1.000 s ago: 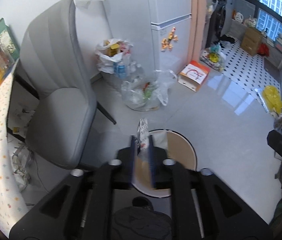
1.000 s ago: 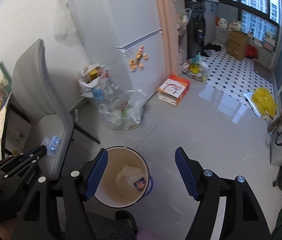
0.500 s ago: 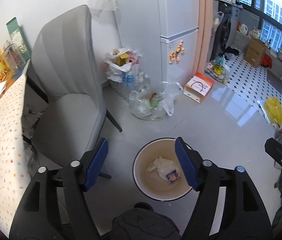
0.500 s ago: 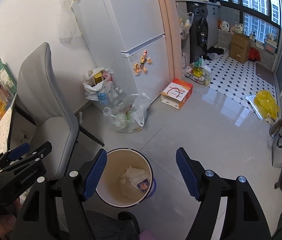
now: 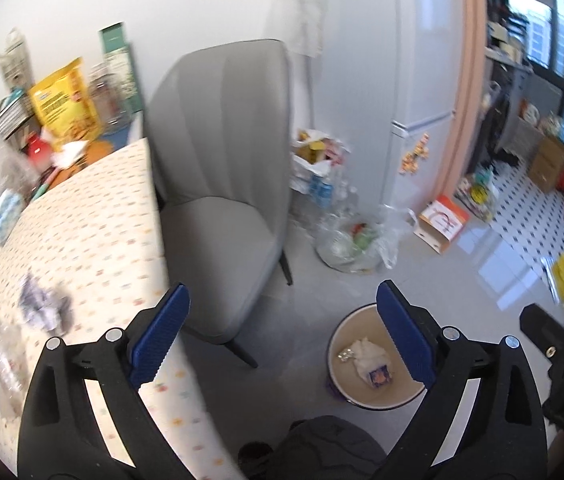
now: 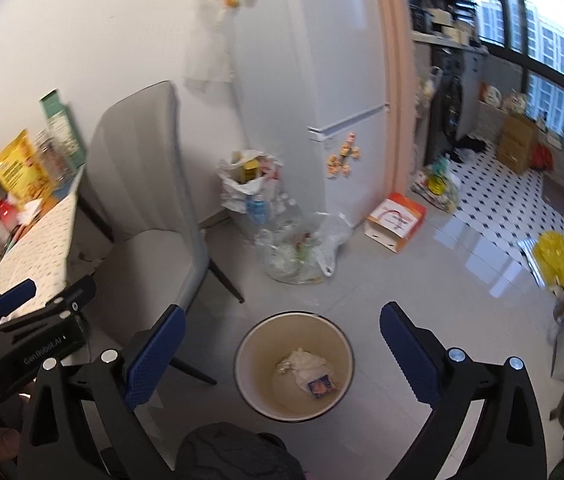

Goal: Collect trash
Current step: 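Move both open grippers back over the table toward the remaining trash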

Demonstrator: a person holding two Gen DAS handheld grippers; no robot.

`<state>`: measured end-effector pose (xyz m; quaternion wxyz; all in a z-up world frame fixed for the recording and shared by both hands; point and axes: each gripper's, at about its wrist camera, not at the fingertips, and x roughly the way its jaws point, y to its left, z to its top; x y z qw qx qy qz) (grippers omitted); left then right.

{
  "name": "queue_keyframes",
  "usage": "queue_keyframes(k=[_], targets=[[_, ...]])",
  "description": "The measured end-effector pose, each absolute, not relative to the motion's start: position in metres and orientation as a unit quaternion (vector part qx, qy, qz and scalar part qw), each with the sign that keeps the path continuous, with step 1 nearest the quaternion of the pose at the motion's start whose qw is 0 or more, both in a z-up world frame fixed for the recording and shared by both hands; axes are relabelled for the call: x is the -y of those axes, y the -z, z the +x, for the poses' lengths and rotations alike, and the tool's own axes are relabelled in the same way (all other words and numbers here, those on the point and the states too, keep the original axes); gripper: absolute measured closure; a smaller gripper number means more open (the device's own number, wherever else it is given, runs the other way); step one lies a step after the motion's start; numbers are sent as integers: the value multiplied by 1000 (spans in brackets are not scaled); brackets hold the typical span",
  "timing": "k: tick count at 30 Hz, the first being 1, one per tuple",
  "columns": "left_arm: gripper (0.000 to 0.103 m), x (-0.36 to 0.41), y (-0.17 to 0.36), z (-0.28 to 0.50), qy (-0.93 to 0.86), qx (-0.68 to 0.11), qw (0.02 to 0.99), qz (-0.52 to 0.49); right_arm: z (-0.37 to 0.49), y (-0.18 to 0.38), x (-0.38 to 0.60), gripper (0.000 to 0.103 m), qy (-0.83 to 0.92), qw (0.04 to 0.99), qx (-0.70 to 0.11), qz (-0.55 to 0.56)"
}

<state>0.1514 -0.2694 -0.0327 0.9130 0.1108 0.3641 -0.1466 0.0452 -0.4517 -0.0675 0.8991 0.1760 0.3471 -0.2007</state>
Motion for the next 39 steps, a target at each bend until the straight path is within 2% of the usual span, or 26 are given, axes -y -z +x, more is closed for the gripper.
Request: queue_keyframes(k=[23, 39], targets=[[9, 87, 3, 115, 52, -329, 943, 10, 53, 18, 282, 8, 97, 934, -331, 87], [9, -22, 2, 87, -20, -315, 948, -43, 52, 0, 184, 8, 28, 946, -320, 44]])
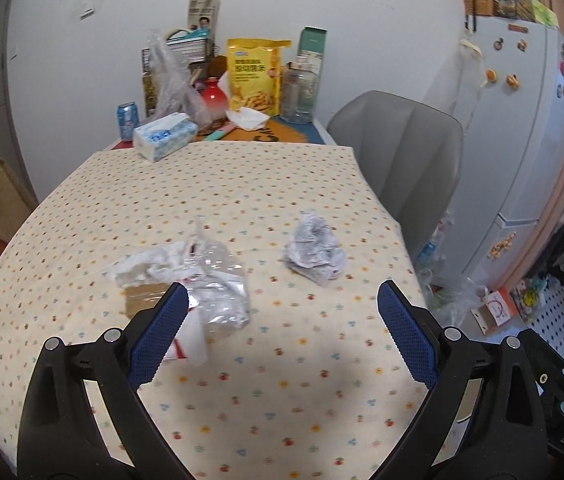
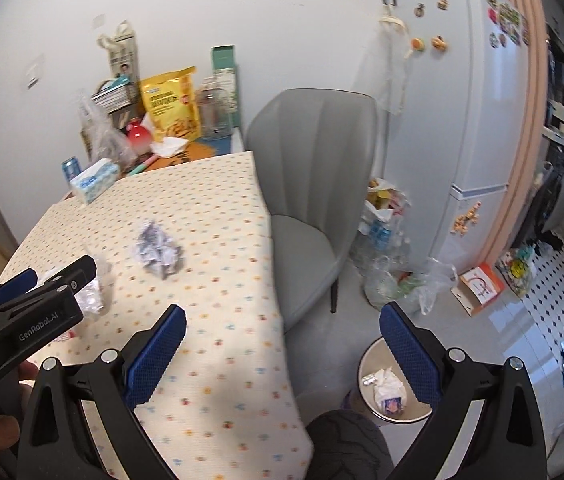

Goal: Collect trash
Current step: 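Move both open grippers back over the table toward the remaining trash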

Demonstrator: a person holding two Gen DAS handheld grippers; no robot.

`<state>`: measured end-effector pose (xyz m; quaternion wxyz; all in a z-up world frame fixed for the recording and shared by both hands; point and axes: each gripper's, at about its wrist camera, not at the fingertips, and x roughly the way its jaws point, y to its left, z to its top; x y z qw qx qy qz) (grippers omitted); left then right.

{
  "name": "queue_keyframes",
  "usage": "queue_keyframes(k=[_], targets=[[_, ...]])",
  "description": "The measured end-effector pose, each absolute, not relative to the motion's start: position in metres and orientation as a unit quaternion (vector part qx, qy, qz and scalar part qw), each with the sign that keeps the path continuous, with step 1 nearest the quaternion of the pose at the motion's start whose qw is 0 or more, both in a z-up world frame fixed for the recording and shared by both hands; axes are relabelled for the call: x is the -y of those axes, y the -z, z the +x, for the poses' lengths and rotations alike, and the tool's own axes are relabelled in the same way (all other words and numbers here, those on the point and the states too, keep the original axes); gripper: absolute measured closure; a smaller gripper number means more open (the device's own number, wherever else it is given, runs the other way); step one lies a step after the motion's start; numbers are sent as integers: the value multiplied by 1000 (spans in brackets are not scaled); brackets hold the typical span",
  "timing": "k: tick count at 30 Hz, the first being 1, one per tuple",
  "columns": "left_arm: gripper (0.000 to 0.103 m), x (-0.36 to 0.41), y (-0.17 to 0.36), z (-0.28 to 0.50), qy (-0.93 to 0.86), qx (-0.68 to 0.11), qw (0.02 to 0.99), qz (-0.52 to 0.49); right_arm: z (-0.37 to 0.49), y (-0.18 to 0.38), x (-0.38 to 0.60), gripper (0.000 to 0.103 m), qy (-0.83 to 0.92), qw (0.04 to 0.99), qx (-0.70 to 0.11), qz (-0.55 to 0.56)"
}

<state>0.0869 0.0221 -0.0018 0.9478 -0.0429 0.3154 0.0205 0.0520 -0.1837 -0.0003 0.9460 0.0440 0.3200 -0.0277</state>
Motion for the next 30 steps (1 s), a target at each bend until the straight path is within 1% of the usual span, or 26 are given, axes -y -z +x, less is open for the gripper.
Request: queue_keyframes(k=[8, 19, 23, 28, 30], targets=[[9, -64, -5, 72, -59, -306, 949, -43, 55, -4, 139, 8, -11, 949, -314, 25], [9, -141, -4, 50, -114, -298, 945, -72, 60, -7, 74, 8, -59, 949, -309, 3], [9, -157, 9, 54, -125, -308, 940, -80, 64, -2, 60, 12, -71, 946, -317, 3], [9, -163, 23, 65, -127, -321, 934, -89, 74, 8, 53, 20, -78, 940, -332, -2], [9, -163, 29, 72, -127, -328, 932, -89, 79, 11, 51, 21, -78, 939, -336, -5]])
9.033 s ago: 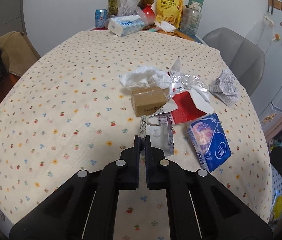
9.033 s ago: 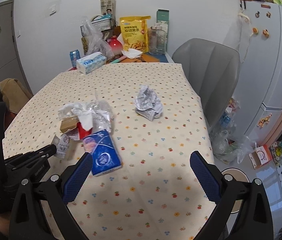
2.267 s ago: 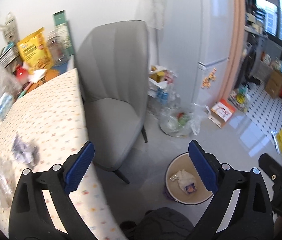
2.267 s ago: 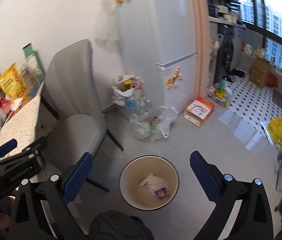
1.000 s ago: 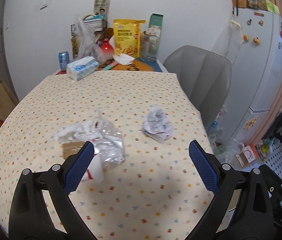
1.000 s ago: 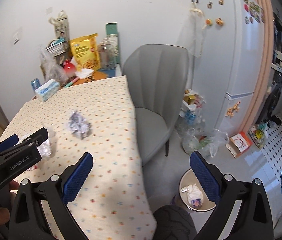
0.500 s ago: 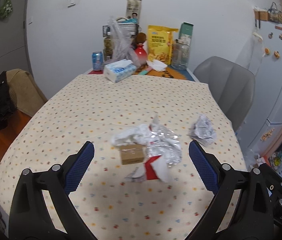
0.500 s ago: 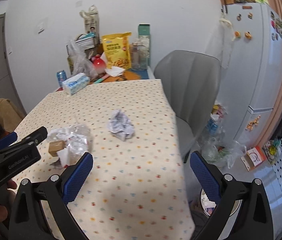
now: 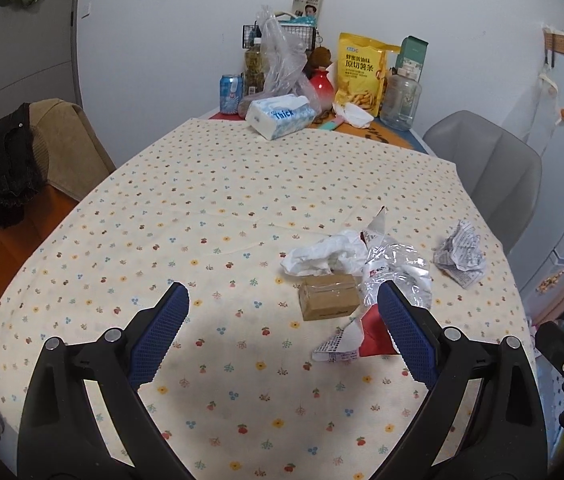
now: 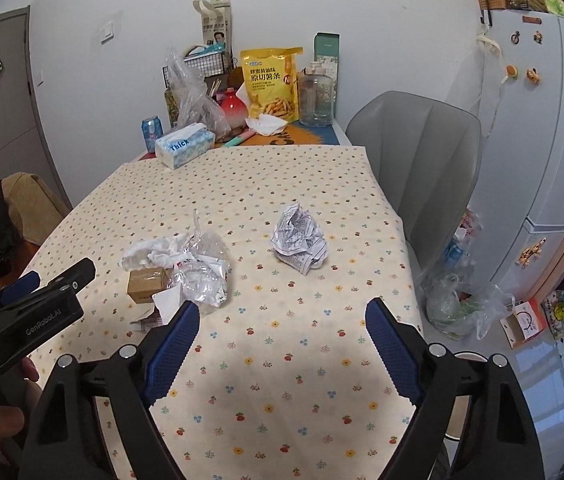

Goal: Collect trash
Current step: 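Move both open grippers back over the table toward the remaining trash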

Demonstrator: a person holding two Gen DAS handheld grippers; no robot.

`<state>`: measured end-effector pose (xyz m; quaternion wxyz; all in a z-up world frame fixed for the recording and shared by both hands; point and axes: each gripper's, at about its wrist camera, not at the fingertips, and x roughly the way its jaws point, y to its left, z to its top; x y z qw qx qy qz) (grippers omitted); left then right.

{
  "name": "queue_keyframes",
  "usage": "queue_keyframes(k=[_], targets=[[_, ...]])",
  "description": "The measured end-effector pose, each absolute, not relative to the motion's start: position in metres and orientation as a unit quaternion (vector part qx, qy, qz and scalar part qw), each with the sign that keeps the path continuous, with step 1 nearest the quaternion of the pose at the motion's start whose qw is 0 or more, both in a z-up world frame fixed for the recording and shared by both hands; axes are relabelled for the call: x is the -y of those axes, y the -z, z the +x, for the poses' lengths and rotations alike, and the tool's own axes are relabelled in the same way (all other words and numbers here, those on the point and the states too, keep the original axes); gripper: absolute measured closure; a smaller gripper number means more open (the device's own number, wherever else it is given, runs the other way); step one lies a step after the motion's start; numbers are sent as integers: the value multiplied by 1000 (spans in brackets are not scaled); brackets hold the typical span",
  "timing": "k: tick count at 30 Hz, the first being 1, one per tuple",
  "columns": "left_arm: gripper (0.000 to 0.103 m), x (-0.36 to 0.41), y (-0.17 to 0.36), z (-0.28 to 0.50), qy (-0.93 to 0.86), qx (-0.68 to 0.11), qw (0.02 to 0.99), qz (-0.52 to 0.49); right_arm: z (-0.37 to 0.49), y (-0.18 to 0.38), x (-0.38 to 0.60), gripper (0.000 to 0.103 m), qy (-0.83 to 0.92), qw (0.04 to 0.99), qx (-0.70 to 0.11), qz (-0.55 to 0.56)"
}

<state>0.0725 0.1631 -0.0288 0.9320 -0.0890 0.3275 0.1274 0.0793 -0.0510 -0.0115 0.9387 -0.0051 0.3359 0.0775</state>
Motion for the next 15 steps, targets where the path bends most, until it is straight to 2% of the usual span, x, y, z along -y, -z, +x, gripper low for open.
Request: queue_keyframes(k=[7, 15], targets=[[20, -163, 52, 98, -121, -359, 920, -96, 98, 26, 51, 21, -72, 932, -355, -4], [21, -162, 67, 123, -113, -378, 913, -101, 115, 36, 50, 21, -69, 927, -370, -3]])
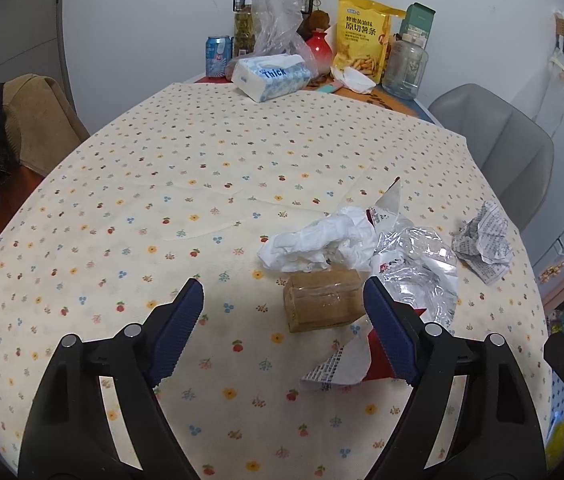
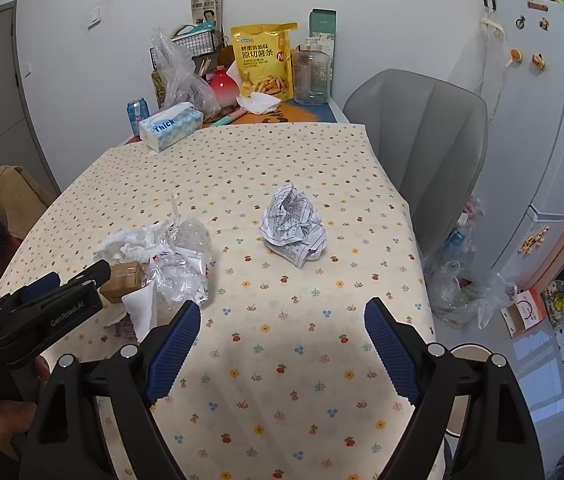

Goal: Collect trash
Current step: 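Move both open grippers back over the table toward the remaining trash, then grasp the small cardboard box with the left gripper while the right grasps the plastic bottle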

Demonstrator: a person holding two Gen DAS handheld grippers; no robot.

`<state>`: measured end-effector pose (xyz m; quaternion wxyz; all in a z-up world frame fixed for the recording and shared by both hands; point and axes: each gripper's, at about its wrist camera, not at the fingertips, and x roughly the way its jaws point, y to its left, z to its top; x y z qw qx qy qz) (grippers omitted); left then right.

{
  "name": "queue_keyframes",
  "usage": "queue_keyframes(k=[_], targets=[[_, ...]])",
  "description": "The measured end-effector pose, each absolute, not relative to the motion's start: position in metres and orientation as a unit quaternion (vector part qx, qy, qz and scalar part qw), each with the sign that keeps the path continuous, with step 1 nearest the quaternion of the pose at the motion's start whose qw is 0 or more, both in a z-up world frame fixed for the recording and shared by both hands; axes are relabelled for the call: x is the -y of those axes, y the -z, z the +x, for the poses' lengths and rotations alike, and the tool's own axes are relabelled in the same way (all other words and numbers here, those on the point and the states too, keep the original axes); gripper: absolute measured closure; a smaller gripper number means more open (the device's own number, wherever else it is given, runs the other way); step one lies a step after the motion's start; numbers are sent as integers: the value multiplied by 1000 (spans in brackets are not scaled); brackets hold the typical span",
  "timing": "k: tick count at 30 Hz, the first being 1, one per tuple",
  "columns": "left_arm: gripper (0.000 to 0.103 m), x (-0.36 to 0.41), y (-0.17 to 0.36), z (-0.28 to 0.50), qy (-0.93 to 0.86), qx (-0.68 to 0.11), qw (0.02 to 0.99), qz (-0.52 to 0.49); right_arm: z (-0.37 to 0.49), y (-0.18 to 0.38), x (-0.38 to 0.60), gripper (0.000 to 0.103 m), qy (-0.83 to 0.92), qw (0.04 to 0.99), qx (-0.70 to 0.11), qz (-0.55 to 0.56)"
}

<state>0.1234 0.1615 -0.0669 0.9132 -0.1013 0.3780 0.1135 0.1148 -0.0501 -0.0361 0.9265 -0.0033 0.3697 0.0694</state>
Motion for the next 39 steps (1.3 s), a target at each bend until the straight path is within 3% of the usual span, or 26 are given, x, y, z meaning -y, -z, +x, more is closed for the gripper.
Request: queue_keyframes(k=[12, 15, 16, 39], targets=[[26, -153, 84, 147, -90, -401, 905, -107, 125, 44, 48, 21, -65, 922, -382, -5], [41, -156, 90, 150, -86, -410, 900, -122, 126, 44, 48, 21, -63, 922, -383, -7], [52, -158, 91, 150, -80, -413, 898, -132, 126, 44, 48, 21, -63, 922, -383, -8], [52, -209, 81, 121, -153, -382, 899, -151, 130, 54, -1, 24, -106, 913, -391, -39]])
